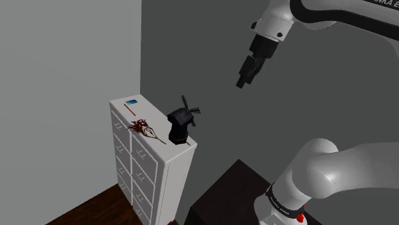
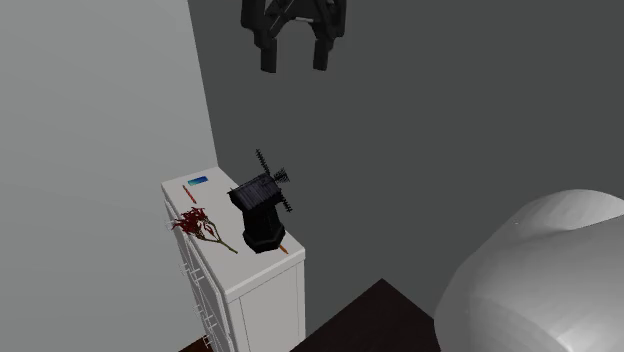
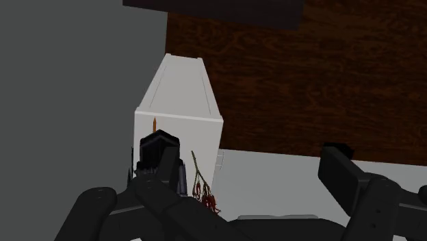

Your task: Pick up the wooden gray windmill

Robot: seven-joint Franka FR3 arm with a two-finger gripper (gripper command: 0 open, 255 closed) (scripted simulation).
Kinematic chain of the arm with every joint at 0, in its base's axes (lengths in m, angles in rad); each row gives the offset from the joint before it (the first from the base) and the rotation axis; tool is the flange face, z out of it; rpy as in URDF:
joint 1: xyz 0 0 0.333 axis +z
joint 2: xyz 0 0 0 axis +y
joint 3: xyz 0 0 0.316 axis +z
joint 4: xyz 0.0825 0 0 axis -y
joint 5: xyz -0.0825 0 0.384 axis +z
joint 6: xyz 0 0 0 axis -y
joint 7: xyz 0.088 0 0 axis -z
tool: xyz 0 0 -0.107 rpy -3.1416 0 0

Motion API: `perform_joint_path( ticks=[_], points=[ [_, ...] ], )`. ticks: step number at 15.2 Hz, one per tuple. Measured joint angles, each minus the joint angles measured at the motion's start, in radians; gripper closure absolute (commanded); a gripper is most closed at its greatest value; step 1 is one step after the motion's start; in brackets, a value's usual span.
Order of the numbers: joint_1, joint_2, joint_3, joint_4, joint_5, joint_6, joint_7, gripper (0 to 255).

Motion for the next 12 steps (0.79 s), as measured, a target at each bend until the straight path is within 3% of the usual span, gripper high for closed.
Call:
perform_joint_path(
  ticks=[2, 12],
  points=[
    [-0.001, 0.016, 0.001, 0.003, -0.004, 0.007, -0.001, 0],
    [-0.035, 0.383, 0.004, 0.119, -0.087, 0.126, -0.022, 0]
  ],
)
